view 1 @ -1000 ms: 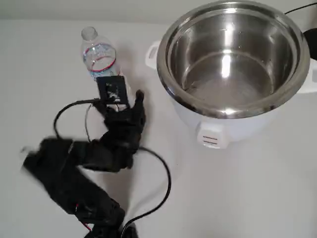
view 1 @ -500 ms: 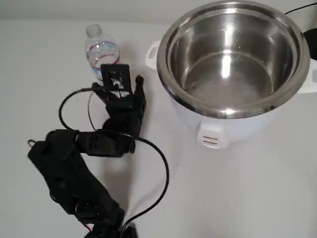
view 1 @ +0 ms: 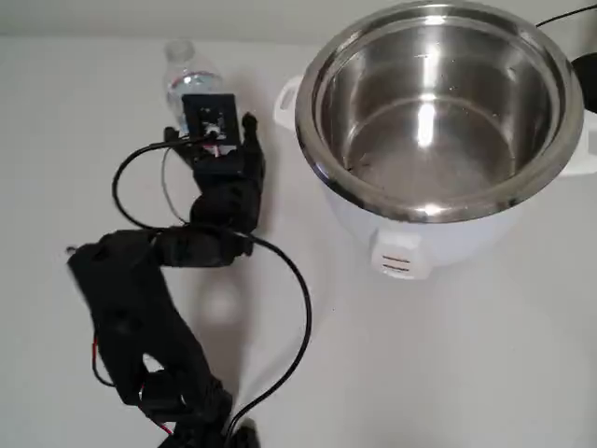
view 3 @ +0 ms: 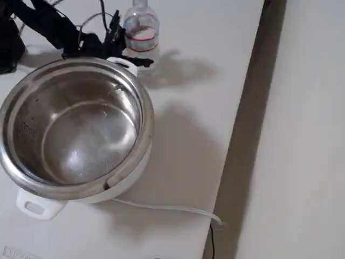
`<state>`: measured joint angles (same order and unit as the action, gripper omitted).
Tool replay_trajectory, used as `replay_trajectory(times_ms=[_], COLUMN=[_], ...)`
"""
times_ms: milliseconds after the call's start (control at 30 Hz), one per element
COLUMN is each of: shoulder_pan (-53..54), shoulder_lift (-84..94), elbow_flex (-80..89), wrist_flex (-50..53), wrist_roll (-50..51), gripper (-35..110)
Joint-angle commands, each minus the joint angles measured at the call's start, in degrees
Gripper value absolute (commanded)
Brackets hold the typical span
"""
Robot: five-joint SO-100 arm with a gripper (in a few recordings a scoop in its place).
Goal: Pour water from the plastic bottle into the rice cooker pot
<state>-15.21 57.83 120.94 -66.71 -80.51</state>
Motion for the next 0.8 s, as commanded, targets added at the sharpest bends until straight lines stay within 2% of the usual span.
replay_trajectory(times_ms=[0,167,333,467,633,767], shoulder_pan=[0.2,0.4,0.5,0.2,-0.3,-0.2], shoulder_lift=[-5.4,-6.8,-4.1,4.7,22.2,38.5], elbow_flex=[-7.3,-8.1,-7.0,-3.0,1.4,2.2], wrist_flex=[-5.0,-8.0,-12.1,-11.1,-1.2,12.9], wrist_roll=[0.2,-0.2,0.3,1.4,3.1,6.2], gripper=[28,10,7,7,7,7])
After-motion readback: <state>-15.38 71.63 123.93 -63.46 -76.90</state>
